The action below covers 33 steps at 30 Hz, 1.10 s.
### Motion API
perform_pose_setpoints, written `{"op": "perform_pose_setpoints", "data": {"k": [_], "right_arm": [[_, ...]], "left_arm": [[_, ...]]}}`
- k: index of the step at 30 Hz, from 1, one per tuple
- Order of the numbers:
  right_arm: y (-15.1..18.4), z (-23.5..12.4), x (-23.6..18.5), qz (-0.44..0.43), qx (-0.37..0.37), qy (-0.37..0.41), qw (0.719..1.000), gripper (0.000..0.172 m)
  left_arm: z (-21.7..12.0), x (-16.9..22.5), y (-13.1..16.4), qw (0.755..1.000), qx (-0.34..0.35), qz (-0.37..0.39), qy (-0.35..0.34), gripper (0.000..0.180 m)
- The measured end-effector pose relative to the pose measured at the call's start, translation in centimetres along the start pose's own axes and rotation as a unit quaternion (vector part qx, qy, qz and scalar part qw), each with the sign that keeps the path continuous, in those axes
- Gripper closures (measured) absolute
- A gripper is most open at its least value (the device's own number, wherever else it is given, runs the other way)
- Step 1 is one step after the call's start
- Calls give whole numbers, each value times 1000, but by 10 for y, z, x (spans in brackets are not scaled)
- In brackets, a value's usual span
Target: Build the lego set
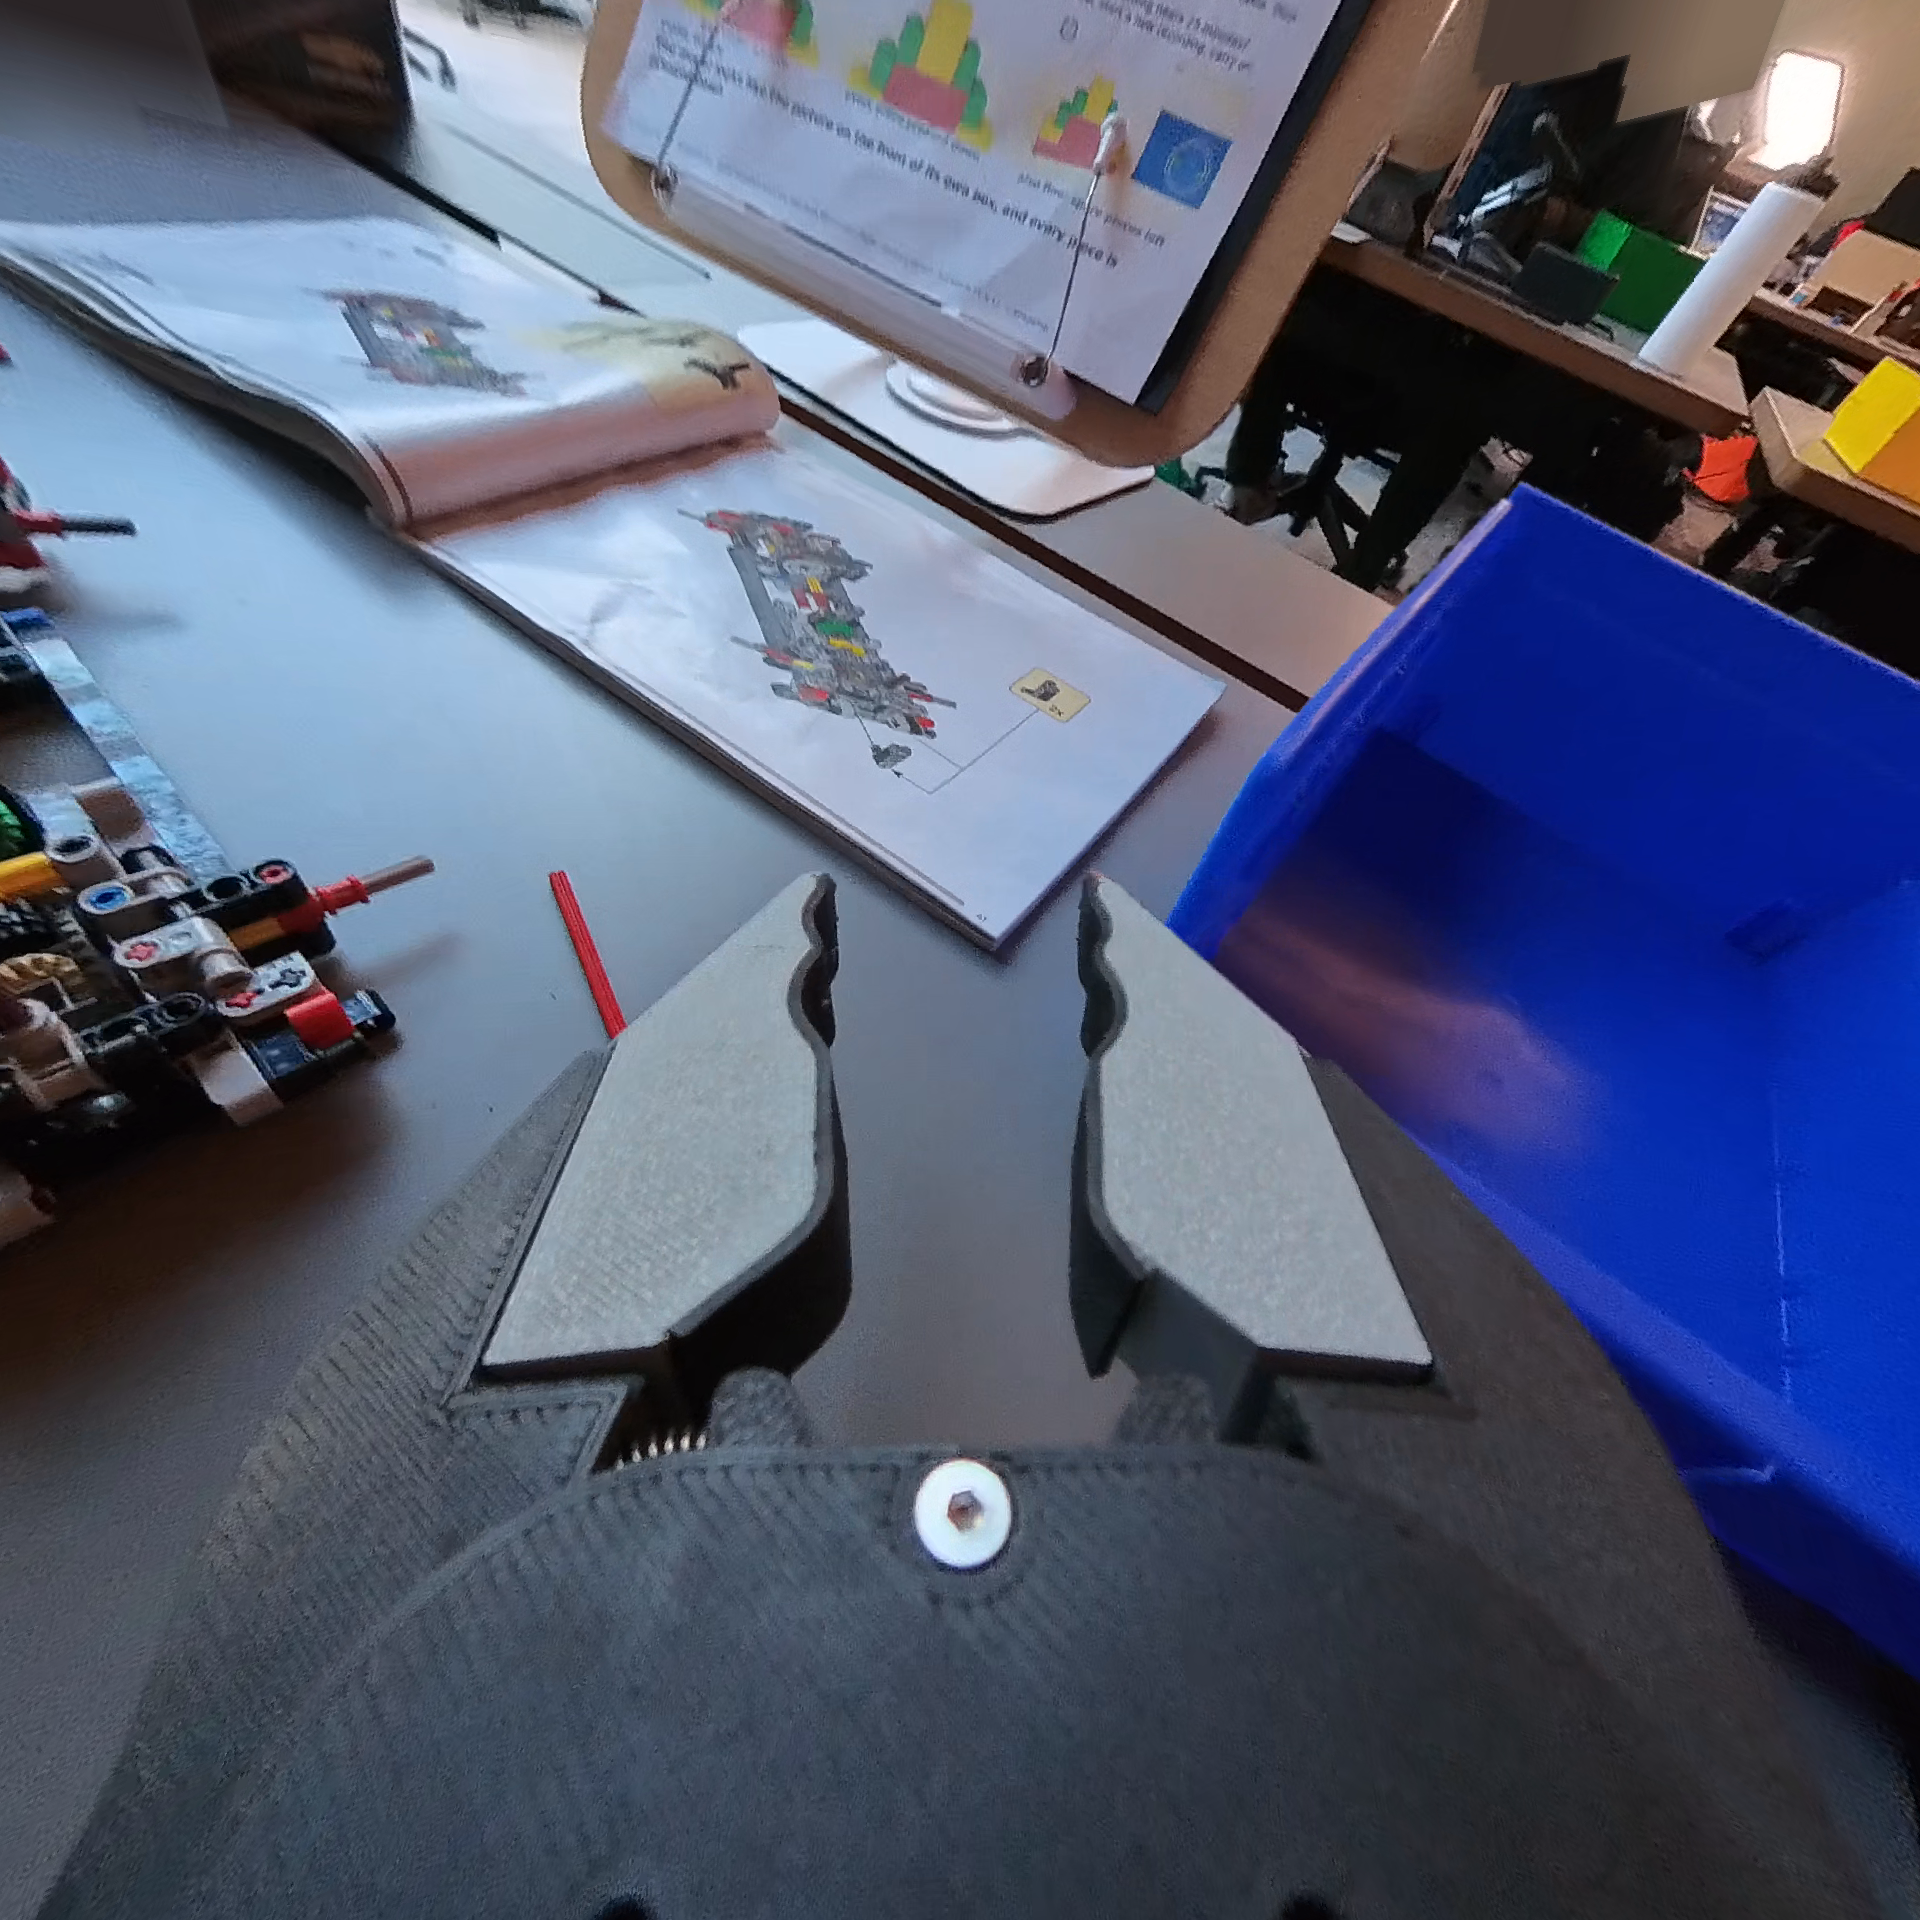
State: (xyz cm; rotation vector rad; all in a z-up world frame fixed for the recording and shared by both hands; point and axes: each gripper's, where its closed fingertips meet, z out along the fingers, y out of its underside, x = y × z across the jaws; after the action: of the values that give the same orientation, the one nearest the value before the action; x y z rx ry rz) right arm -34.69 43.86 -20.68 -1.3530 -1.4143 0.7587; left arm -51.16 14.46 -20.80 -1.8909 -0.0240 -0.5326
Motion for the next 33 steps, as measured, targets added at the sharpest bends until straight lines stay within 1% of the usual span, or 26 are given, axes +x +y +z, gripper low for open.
{"op": "perform_pose_setpoints", "data": {"k": [4,8,14,18,20,22,24,27,28,30,33], "right_arm": [[-4,-4,4,27,19,-7,999,127],[-8,-8,2,54,34,-25,998,127],[-8,-15,-5,97,45,-57,993,128],[-6,-18,-8,112,41,-62,991,128],[-5,-19,-12,111,37,-65,991,129],[-5,-20,-18,107,35,-73,991,131],[-6,-21,-25,103,35,-83,991,132],[-7,-20,-32,99,35,-101,989,133],[-6,-20,-34,99,35,-108,989,134],[-7,-18,-36,105,36,-124,986,135],[-12,-19,-35,123,54,-142,981,136]], "left_arm": [[-1,-10,-2,999,0,15,-35,138],[-10,-26,-8,995,10,37,-89,138],[-25,-47,-19,979,23,88,-180,140],[-28,-62,-14,973,16,83,-217,141],[-30,-68,-11,970,6,76,-232,138],[-33,-73,-12,967,4,71,-244,138],[-38,-77,-19,962,-2,81,-260,137],[-48,-85,-37,951,-37,115,-284,136],[-49,-88,-42,951,-58,122,-279,137],[-51,-98,-47,950,-111,118,-268,134],[-55,-126,-47,939,-180,110,-273,125]]}}
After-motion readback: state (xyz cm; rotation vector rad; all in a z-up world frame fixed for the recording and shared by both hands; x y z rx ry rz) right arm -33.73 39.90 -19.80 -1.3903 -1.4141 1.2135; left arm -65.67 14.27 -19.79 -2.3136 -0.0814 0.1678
